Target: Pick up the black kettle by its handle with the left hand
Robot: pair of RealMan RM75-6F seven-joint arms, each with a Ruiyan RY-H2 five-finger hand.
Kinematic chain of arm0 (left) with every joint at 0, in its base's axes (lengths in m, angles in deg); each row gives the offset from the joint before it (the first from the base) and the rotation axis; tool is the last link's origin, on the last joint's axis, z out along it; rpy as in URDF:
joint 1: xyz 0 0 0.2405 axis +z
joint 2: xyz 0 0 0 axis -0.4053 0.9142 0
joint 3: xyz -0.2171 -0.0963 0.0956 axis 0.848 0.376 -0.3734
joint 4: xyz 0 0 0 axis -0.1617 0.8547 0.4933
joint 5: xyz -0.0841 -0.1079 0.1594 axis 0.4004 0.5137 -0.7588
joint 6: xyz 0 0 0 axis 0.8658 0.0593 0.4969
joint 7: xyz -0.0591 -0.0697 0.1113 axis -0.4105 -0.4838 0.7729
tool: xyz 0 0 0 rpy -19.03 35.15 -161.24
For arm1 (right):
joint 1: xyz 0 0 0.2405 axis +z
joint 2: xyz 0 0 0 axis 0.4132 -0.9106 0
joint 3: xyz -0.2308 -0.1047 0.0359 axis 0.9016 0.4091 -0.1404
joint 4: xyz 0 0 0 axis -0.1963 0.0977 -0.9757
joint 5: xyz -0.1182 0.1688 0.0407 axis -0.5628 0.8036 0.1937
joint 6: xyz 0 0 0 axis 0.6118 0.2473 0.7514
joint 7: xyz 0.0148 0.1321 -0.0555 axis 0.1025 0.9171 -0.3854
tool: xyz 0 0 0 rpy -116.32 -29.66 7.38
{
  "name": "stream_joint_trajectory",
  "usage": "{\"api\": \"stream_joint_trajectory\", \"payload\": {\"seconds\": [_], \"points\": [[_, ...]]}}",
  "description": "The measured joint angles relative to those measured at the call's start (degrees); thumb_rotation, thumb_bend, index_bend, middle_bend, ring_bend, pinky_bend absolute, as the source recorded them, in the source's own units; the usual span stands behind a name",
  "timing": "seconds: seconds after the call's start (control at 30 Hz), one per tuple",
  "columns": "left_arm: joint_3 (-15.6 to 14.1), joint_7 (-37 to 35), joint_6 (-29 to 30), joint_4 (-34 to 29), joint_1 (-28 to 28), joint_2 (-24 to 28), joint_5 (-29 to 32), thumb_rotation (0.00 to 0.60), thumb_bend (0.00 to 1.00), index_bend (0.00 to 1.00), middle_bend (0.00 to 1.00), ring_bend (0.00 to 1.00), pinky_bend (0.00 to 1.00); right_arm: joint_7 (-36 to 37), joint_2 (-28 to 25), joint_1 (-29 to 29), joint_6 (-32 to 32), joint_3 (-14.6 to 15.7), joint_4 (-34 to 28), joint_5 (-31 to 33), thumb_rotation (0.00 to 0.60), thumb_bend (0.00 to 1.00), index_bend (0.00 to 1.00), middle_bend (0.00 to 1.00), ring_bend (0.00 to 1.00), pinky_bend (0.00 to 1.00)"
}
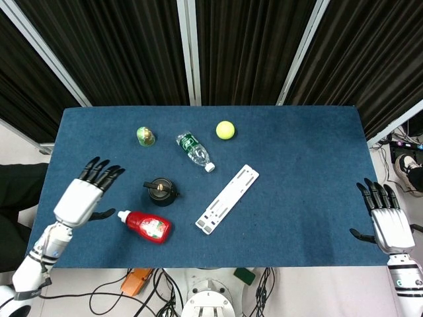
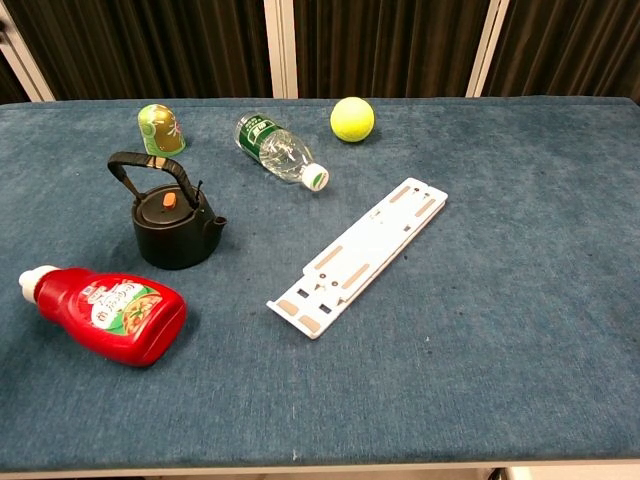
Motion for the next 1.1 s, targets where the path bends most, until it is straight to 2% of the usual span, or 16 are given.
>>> {"api": "stream_joint_trajectory", "payload": {"seconds": [0.23,0.47,0.67,0.9,1.1], "points": [[2.7,3.9,-11.1,-4.5,-7.9,-3.0,3.7,0.6,0.11,0.21,0.22,0.15,0.0,0.1,0.6,-0.2,1.2,0.4,1.0,1.3,0.6,0.04,0.0,0.0,0.0,0.0],[4.8,11.8,-18.1,-5.9,-13.0,-7.5,14.4,0.6,0.11,0.29,0.32,0.25,0.0,1.1,0.9,-0.5,1.6,0.5,2.1,1.8,0.6,0.04,0.0,0.0,0.0,0.0],[5.7,19.6,-18.5,-5.0,-15.1,-11.3,23.0,0.6,0.11,0.38,0.44,0.35,0.0,1.6,1.1,-0.6,1.8,0.6,2.8,2.0,0.6,0.04,0.0,0.0,0.0,0.0],[5.5,24.7,-17.0,-4.2,-16.5,-13.3,28.9,0.6,0.1,0.38,0.45,0.36,0.0,2.2,1.4,-0.8,1.9,0.7,3.3,2.2,0.6,0.04,0.0,0.0,0.0,0.0],[5.0,27.1,-16.5,-4.0,-17.7,-13.8,33.0,0.6,0.1,0.42,0.48,0.38,0.0,2.2,1.4,-0.7,2.0,0.6,3.4,2.2,0.6,0.04,0.0,0.0,0.0,0.0]]}}
